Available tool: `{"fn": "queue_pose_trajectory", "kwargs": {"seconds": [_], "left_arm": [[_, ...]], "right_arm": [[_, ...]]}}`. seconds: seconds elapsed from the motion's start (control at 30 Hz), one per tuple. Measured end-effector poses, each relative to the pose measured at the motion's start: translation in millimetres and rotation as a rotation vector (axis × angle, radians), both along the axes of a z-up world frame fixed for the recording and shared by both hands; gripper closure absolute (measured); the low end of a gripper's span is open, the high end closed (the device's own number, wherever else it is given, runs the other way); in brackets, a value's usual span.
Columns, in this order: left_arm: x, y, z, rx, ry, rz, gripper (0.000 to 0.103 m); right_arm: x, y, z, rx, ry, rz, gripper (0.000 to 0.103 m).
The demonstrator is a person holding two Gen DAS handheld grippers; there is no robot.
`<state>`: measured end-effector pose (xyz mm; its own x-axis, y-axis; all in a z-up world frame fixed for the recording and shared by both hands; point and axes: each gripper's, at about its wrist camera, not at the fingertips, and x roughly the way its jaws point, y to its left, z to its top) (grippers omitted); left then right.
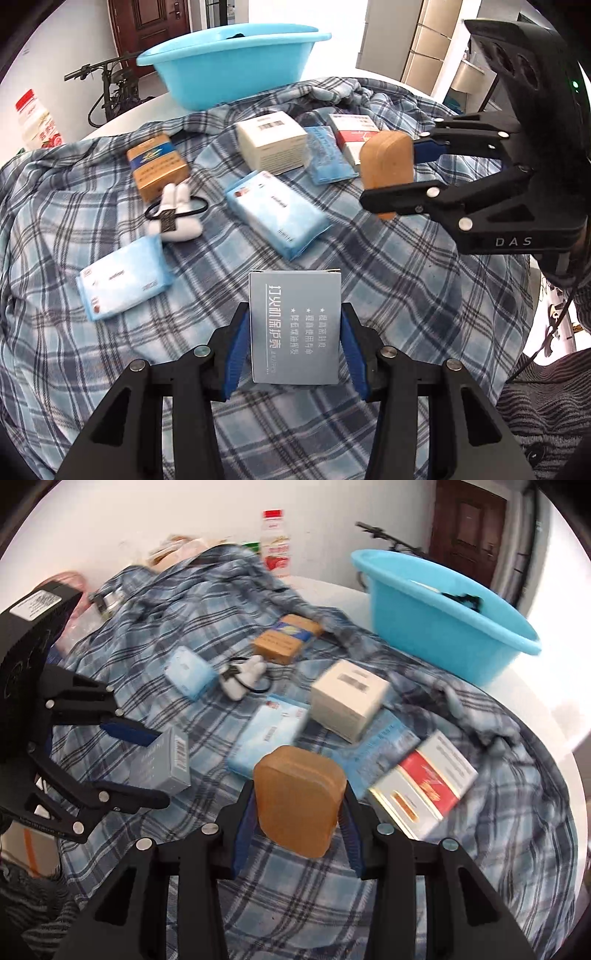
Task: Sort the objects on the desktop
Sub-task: 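Close the right tool on the orange soap bar and lift it, then carry the grey-blue box and orange soap over the basin with both tools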
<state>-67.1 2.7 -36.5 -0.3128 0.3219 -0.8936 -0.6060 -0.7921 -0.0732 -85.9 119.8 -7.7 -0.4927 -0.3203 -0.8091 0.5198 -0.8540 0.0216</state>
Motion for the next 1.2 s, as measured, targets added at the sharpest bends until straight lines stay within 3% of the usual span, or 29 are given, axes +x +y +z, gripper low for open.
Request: {"fn": "queue_pose_trajectory", "kwargs": {"seconds": [0.37, 0.9, 1.2], "left_arm": [[-3, 27, 7, -0.003, 0.014, -0.008, 0.054], [-1, 44, 4, -0.027, 0.022, -0.044, 0.054], [-1, 40, 16, -0.008, 0.048, -0.045, 0.054]], "right_arm": [[12, 36, -3, -0.011, 0.012, -0.100, 0.062], [22, 44, 1, -0.004, 0.023, -0.098, 0.062], [24, 42, 21, -0.026, 0.072, -0.097, 0.062]]}}
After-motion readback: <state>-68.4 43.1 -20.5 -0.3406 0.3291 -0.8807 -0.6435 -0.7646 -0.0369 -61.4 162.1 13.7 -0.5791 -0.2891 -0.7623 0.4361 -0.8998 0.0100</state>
